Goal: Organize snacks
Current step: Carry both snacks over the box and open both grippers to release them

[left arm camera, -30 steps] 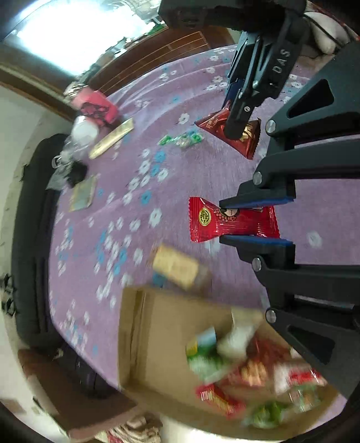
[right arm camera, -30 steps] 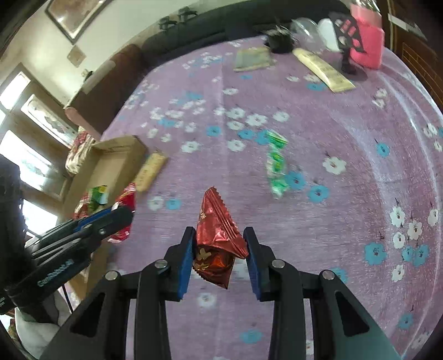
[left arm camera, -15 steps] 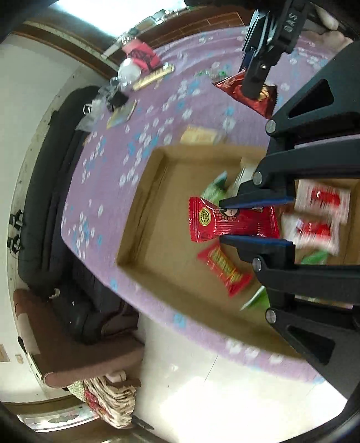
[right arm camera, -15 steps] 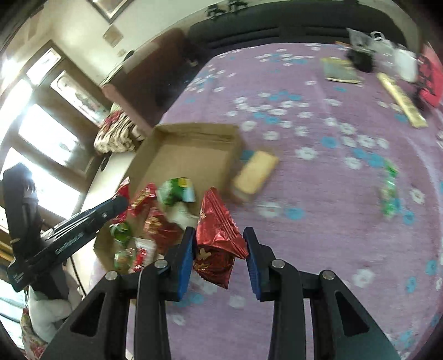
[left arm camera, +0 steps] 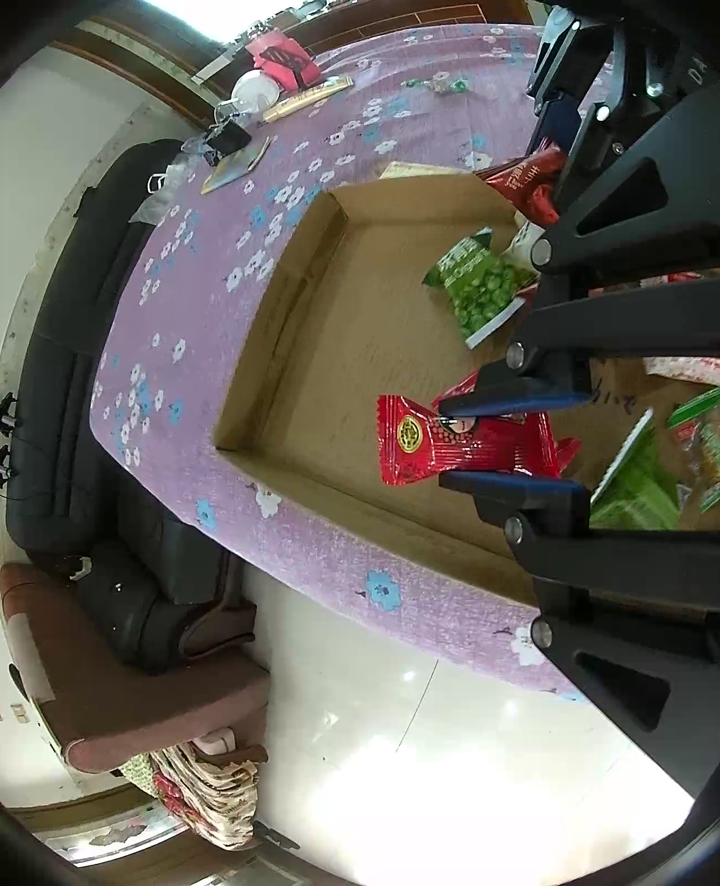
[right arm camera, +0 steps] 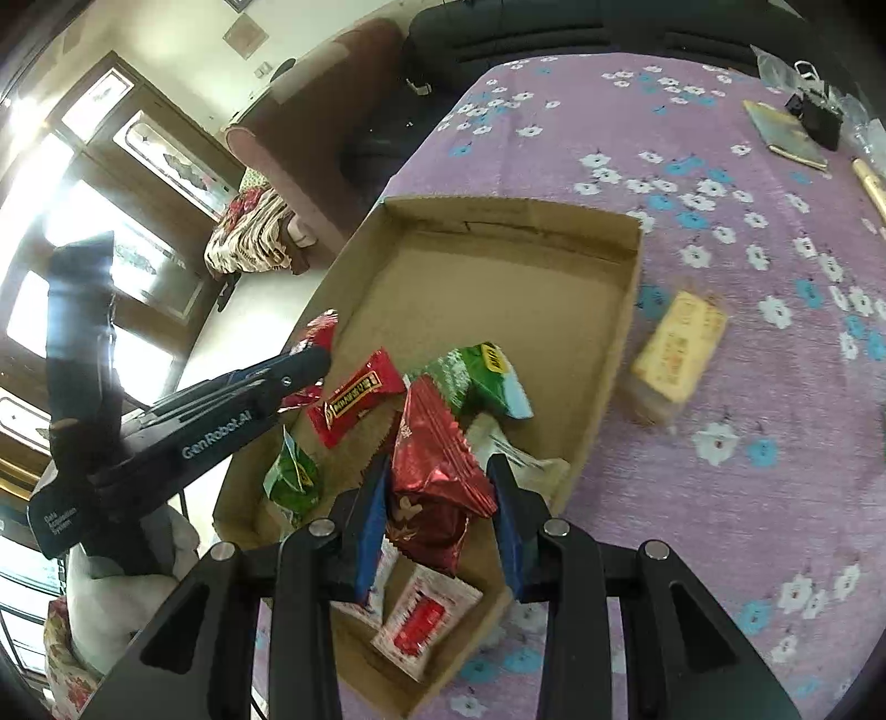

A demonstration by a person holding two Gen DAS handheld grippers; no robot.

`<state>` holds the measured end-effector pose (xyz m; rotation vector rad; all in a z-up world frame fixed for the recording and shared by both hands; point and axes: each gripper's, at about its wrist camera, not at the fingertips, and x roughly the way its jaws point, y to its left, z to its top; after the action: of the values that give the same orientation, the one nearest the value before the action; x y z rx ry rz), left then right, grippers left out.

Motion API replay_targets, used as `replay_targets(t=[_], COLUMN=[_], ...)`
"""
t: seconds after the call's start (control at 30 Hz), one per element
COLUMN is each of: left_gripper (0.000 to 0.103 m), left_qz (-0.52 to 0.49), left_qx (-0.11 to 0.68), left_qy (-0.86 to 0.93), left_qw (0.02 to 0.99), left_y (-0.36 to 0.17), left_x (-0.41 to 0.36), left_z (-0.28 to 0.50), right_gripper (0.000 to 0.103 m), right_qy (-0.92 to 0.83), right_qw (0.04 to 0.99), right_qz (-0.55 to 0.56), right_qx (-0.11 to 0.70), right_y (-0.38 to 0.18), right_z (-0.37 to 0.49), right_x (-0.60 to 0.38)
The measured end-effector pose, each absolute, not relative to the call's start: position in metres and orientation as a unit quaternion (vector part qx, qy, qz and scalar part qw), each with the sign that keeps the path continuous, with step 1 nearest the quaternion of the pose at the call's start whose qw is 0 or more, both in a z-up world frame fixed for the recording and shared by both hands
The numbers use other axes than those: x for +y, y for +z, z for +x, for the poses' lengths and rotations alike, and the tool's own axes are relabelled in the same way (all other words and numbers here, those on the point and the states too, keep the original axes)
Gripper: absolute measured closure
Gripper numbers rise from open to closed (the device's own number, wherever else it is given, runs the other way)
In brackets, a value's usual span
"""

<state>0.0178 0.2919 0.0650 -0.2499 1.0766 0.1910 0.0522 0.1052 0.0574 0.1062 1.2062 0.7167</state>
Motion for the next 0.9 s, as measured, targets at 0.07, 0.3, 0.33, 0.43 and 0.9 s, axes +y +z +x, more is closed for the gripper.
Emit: replay_targets(t=[0.07,0.3,0.33,0.43,0.9], left_gripper=[0.082,0.075,0.072,0.064,0.058], left_qz=[-0.120,-0.127,-0.125,-0.121,-0.110], left_qx=[0.512,0.513,0.511,0.503,0.454], left_qy=[0.094,0.093,0.092,0.091,0.133], left_qw=[0.846,0.844,0.845,0.851,0.874], left_y=[0.063,0.064,0.066,0.074,0.126], left_x=[0.295,0.302,0.301,0.299,0.280], left_z=[0.019,0.016,0.015,0.011,-0.024], right_gripper=[0.069,0.069,0.069,0.068,0.053], right_qy=[0.331,0.333,0.334,0.337,0.371], right_qw=[0.758,0.752,0.754,0.756,0.775], right_qz=[0.053,0.053,0.045,0.034,0.010], right_qx=[0.559,0.566,0.563,0.560,0.511], right_y=[0.055,0.046,0.047,0.049,0.081], right_z=[0.054,0.056,0.055,0.053,0.039], right_x=[0.111,0.128,0.132,0.139,0.142])
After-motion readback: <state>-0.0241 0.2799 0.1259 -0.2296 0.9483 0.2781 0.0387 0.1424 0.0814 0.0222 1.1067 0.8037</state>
